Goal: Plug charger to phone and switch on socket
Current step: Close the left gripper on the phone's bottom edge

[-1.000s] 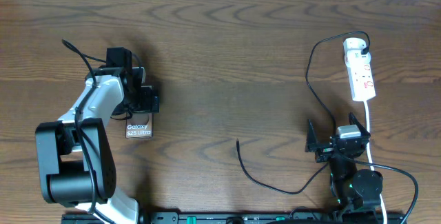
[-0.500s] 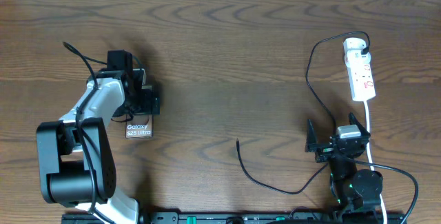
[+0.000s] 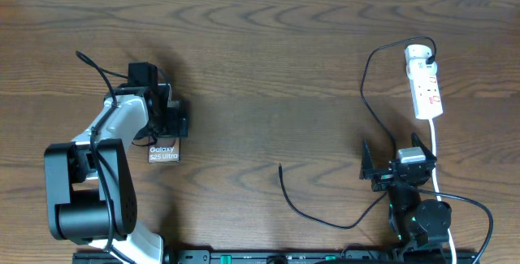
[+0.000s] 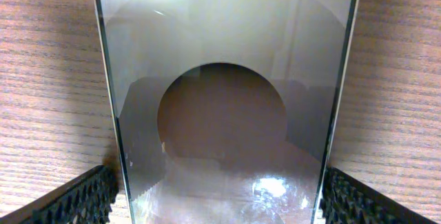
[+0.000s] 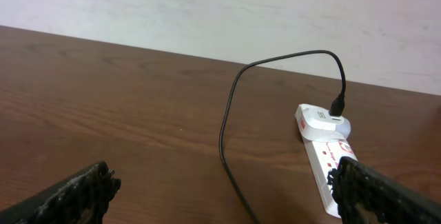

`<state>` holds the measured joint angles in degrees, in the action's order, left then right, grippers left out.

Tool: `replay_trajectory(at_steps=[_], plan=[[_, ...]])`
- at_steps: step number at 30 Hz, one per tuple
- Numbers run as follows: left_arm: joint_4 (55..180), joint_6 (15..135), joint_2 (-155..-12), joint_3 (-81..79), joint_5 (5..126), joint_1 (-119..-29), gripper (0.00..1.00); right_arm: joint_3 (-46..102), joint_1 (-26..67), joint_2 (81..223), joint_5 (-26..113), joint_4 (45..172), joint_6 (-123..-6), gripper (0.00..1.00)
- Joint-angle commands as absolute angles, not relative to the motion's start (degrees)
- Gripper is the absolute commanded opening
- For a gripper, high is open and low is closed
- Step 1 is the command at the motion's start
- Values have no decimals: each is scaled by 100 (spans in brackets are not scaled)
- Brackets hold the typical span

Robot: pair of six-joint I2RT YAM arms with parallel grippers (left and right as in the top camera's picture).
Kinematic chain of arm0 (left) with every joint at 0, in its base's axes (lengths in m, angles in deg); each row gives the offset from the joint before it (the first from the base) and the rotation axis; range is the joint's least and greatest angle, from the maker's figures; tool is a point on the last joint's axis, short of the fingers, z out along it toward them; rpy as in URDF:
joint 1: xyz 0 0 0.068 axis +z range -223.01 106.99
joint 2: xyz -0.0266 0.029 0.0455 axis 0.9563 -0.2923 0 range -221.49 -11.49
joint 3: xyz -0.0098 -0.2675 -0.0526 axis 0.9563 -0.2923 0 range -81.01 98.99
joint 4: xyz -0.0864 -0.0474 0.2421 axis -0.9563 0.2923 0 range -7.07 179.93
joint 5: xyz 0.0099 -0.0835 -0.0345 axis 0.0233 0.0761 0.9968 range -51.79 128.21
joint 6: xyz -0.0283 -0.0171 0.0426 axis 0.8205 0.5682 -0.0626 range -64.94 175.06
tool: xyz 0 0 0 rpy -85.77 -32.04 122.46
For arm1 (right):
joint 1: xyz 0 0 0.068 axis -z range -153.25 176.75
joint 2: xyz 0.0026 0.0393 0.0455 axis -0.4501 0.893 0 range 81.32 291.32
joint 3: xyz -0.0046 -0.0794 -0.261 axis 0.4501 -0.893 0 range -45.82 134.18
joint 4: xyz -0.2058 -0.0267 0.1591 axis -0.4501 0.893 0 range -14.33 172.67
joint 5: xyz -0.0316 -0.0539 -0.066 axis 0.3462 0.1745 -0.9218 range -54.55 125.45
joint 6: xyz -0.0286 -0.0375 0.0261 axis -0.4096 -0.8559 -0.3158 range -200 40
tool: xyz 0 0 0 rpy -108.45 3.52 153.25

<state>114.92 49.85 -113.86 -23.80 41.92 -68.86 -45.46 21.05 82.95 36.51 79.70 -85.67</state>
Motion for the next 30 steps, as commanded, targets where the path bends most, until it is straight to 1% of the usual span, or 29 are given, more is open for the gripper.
replay_trajectory(at_steps=[1,15,18,22,30], plan=[[11492,4908,-11464,-2524,4120,-6884,93,-4550,2075,8280,3644,7996,-8631,99],[11451,4908,-11464,-2524,4122,-6886,92,-4550,2075,8280,3644,7996,-8631,99],[11448,4908,-11464,-2524,4122,-6886,91,-4550,2075,8280,3644,7996,-8631,99],[11448,4908,-11464,-2524,4120,-6886,87,-4550,2075,8280,3644,7996,-8631,99],[11426,4910,-11464,-2524,4122,-6886,86,-4550,2075,8280,3644,7996,-8631,99]])
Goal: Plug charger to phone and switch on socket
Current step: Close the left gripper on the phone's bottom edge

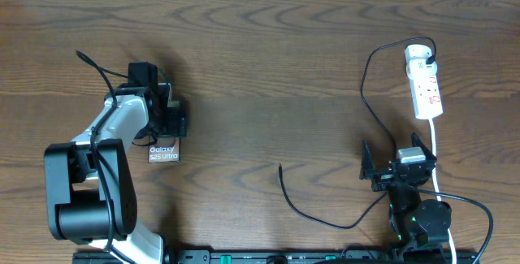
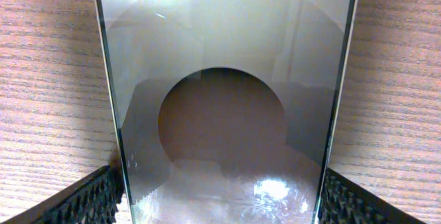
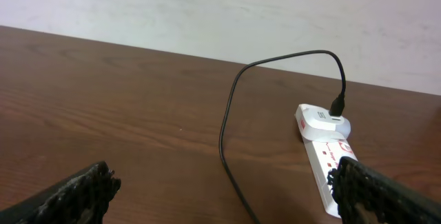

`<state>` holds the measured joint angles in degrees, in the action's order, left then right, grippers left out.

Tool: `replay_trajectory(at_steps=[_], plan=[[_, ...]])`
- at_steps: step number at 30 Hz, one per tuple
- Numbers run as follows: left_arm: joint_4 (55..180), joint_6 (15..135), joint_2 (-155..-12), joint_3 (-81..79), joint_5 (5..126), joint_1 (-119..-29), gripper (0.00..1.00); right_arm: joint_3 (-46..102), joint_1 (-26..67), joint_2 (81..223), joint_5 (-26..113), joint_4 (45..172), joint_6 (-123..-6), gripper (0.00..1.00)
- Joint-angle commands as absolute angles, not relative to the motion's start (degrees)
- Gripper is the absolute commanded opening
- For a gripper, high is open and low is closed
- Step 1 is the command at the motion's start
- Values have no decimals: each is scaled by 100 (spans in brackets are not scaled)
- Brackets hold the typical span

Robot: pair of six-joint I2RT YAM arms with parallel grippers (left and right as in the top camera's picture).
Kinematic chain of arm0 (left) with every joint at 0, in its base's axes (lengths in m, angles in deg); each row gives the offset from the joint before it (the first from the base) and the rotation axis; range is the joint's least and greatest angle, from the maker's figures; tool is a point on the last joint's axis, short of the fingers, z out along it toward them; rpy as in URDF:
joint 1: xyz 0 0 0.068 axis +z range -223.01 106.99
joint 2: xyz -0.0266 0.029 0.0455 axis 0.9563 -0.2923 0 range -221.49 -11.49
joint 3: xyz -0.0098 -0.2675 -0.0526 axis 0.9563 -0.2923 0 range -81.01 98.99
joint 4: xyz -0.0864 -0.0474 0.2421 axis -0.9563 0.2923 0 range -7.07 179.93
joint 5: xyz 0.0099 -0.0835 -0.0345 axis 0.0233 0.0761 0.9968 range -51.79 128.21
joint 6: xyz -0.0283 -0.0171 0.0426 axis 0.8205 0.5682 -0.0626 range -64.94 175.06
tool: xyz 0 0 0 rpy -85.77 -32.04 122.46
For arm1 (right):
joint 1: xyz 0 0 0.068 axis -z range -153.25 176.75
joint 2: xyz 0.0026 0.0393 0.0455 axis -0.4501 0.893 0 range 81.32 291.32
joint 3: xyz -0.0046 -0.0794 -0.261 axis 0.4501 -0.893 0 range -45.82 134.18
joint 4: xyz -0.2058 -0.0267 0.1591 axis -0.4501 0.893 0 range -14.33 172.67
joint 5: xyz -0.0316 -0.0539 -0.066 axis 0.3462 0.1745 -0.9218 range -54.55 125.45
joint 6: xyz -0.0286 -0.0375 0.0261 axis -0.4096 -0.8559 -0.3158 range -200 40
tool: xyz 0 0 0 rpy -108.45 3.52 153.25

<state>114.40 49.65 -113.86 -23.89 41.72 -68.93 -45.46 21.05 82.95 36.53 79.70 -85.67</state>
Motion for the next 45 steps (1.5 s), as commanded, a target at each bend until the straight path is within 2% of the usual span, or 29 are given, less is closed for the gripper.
replay_trajectory(at_steps=[1,9,19,26,31,35,41,43,45], plan=[[11426,4908,-11464,-2524,4122,-6886,85,-4550,2075,8280,3644,7996,-8631,99],[11422,4910,-11464,-2524,4122,-6886,75,-4550,2075,8280,3644,7996,-8631,99],[11424,4910,-11464,-2524,4122,-6886,73,-4550,2075,8280,3644,7996,-8631,99],[11422,4910,-11464,-2524,4122,-6886,66,-4550,2075,8280,3644,7996,-8631,99],[11407,4910,-11464,-2524,4122,-6886,54,-4550,2075,8280,3644,7996,-8631,99],[11405,4910,-11464,-2524,4122,-6886,48,-4550,2075,8280,3644,7996,-8631,99],[11385,4910,-11464,-2524,4122,-6886,22,-4550,2075,8280,3644,7996,-8631,99],[11385,4910,-11464,-2524,4122,-6886,10,-4550,2075,8280,3644,7996,-8631,99],[11385,4910,-11464,-2524,4122,-6886,8,-4550,2075,8280,3644,7996,-8631,99]])
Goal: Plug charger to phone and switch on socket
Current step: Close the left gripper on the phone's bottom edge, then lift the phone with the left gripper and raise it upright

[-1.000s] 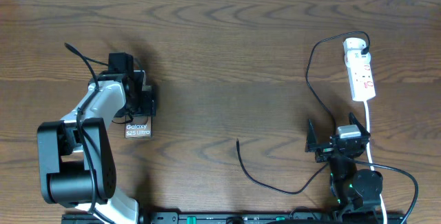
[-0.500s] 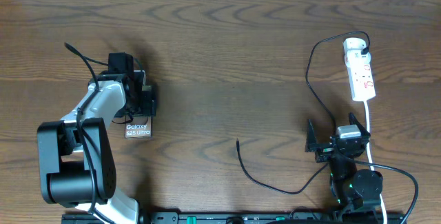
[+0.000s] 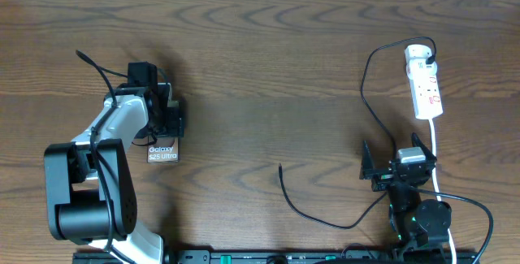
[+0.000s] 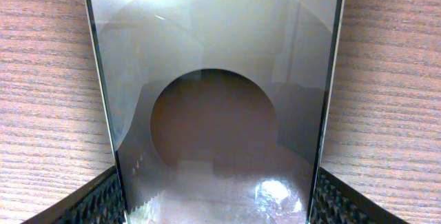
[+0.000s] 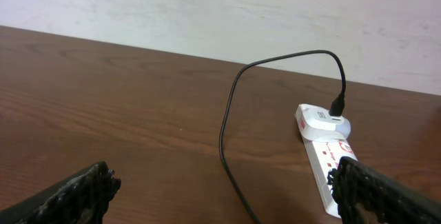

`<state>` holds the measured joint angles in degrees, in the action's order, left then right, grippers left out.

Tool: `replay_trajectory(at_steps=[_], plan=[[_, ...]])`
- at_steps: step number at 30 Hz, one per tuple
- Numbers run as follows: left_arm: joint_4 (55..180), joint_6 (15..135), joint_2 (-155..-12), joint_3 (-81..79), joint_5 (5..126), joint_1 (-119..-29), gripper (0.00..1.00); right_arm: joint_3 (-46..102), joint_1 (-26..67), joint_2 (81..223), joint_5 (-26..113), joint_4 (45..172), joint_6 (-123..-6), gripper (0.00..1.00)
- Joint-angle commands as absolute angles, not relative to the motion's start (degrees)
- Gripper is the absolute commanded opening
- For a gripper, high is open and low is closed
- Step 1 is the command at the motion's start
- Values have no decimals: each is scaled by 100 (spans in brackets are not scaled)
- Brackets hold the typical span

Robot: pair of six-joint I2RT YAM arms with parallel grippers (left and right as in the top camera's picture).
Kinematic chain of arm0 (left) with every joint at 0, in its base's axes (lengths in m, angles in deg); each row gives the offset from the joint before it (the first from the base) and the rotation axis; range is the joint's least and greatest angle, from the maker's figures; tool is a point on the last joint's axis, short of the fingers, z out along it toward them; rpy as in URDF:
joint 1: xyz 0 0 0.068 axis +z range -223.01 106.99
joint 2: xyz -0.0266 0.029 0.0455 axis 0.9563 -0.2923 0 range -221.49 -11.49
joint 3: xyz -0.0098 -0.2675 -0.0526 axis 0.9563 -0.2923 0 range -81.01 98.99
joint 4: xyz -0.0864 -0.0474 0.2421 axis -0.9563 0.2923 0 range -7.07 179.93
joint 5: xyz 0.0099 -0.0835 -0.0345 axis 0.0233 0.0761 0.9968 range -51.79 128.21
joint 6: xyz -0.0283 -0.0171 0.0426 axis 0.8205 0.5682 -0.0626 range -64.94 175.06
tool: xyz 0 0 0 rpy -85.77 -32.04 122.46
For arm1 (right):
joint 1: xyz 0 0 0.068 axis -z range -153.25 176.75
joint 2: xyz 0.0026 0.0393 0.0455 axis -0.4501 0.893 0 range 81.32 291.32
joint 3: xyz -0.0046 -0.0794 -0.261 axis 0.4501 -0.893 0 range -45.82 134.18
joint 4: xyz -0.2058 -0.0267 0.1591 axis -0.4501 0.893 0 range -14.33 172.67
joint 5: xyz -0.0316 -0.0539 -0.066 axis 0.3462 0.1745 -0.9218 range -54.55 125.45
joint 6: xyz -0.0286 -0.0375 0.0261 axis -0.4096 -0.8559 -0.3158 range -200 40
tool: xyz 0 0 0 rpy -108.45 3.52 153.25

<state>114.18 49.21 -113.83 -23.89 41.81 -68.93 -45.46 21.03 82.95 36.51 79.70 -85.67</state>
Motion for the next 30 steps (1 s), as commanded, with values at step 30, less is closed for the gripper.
replay_trajectory(at_steps=[30], plan=[[11346,6093,-8925,-1753,5560,-6884,7,-4550,2075,8280,3644,7996,-8631,99]])
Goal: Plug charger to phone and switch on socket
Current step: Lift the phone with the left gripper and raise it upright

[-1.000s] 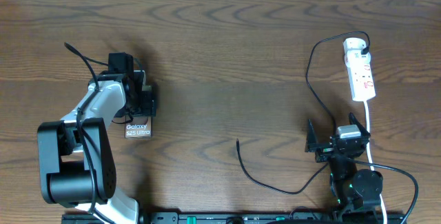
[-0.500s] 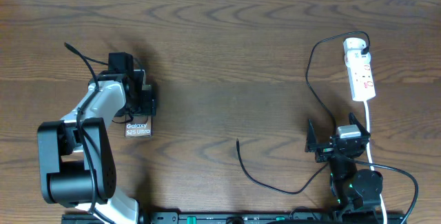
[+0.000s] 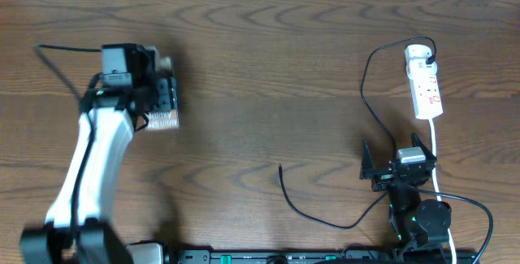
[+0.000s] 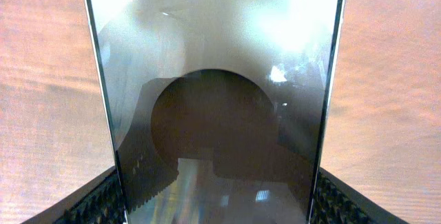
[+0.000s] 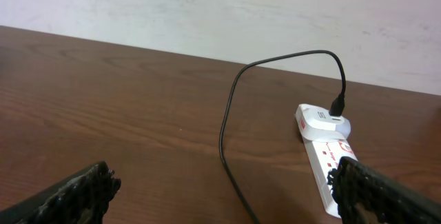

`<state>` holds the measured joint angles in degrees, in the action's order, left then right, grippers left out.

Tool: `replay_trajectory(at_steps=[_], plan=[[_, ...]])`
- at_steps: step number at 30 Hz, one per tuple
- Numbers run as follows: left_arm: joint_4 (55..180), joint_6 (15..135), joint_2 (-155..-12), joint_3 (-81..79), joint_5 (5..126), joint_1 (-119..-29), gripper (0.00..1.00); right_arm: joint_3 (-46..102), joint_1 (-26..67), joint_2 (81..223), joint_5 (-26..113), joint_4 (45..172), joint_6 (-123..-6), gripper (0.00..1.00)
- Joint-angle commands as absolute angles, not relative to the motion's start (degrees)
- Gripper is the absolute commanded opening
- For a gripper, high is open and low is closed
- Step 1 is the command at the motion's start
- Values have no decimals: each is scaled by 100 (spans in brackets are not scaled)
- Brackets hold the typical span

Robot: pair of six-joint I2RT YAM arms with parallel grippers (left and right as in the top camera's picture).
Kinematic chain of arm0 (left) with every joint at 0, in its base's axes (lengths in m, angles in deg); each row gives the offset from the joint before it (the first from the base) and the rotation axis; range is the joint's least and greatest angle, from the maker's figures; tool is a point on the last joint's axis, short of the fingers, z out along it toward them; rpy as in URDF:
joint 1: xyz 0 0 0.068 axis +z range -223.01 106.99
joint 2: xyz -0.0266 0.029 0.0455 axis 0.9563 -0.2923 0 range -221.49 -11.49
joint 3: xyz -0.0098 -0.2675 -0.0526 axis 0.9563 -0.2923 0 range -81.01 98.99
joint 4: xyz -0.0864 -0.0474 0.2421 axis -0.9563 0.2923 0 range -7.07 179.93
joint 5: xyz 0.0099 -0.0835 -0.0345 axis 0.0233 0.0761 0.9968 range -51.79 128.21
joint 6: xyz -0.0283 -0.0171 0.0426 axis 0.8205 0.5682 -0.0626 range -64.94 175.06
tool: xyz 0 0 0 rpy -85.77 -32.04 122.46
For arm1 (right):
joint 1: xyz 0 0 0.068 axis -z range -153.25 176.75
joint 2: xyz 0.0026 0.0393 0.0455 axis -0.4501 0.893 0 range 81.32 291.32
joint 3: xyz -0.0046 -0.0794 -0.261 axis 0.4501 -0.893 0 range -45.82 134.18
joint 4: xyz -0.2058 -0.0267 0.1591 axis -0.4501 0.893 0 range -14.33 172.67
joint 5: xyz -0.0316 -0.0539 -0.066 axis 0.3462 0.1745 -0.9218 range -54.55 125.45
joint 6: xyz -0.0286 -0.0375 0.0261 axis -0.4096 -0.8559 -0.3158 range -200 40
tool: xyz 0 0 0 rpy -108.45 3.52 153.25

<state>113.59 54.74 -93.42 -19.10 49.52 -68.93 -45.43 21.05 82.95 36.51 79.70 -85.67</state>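
Note:
My left gripper (image 4: 217, 198) is shut on the phone (image 4: 213, 93), its ribbed fingers (image 4: 103, 200) pressing both long edges. The phone is screen-up and held above the blurred table. From overhead the phone (image 3: 163, 110) sits under the left gripper (image 3: 159, 93) at the far left. The black charger cable (image 3: 367, 93) runs from the white adapter (image 3: 418, 52) on the power strip (image 3: 427, 89). Its free plug end (image 3: 281, 167) lies on the table mid-front. My right gripper (image 3: 396, 169) stands open near the front right, holding nothing.
The white power strip (image 5: 328, 162) with adapter (image 5: 319, 120) and cable (image 5: 229, 114) lies ahead of the right gripper (image 5: 224, 191), close to the far table edge and pale wall. A white cord (image 3: 437, 162) runs from the strip past the right arm.
My left gripper has lifted the phone off the table and now holds it farther back and slightly left. The right arm, cable and power strip have not moved.
My left gripper's fingers stood at either side of the phone lying on the table. A second later they were nearer its edges, then pressed against them. Now the phone is held in the air. The right gripper stayed open and still throughout.

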Motion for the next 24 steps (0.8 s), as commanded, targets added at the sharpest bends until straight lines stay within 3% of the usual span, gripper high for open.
replay_trajectory(at_steps=[1,6,19,24], plan=[[11346,6287,-8793,-1753,5687,-6884,7,-4550,2075,8280,3644,7996,-8631,99],[11433,8335,-8243,-1755,5975,-6880,7,-4550,2075,8280,3644,7996,-8631,99],[11361,12707,-8188,-1755,9435,-6312,7,-4550,2075,8280,3644,7996,-8631,99],[11363,13848,-8188,-1755,9901,-5894,7,-4550,2075,8280,3644,7996,-8631,99]])
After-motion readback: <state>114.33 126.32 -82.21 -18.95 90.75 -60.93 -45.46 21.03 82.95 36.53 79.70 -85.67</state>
